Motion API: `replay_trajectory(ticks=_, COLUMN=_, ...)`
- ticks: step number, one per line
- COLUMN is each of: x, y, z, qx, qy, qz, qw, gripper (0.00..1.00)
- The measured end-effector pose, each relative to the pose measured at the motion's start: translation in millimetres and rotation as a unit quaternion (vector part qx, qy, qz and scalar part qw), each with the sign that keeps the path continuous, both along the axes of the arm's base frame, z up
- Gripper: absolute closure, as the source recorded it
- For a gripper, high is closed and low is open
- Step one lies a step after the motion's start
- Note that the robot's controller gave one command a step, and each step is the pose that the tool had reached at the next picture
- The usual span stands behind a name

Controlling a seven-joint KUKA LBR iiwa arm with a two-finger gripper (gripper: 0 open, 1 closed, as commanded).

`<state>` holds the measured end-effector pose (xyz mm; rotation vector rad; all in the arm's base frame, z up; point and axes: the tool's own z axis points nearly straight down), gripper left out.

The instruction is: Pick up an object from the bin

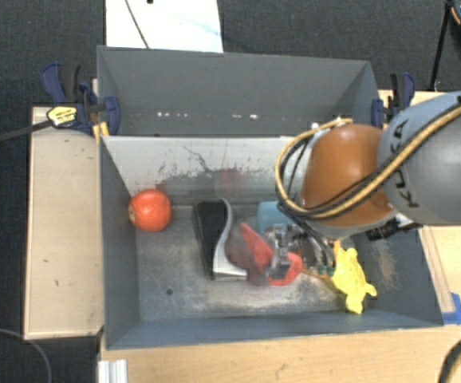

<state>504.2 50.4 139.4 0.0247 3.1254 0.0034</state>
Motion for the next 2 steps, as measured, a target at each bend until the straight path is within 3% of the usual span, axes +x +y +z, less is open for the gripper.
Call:
replay_trajectory(ticks=1, x=11.7, y=-23, z=25, qx=-0.001, qy=0.0118, qz=0.002, qw=0.9999, gripper=1.0)
replay_trajectory(ticks=2, x=19.1, y=-2, z=95, qx=-0.001, qy=0.0085, qz=-0.008, qw=0.9999, gripper=1.0)
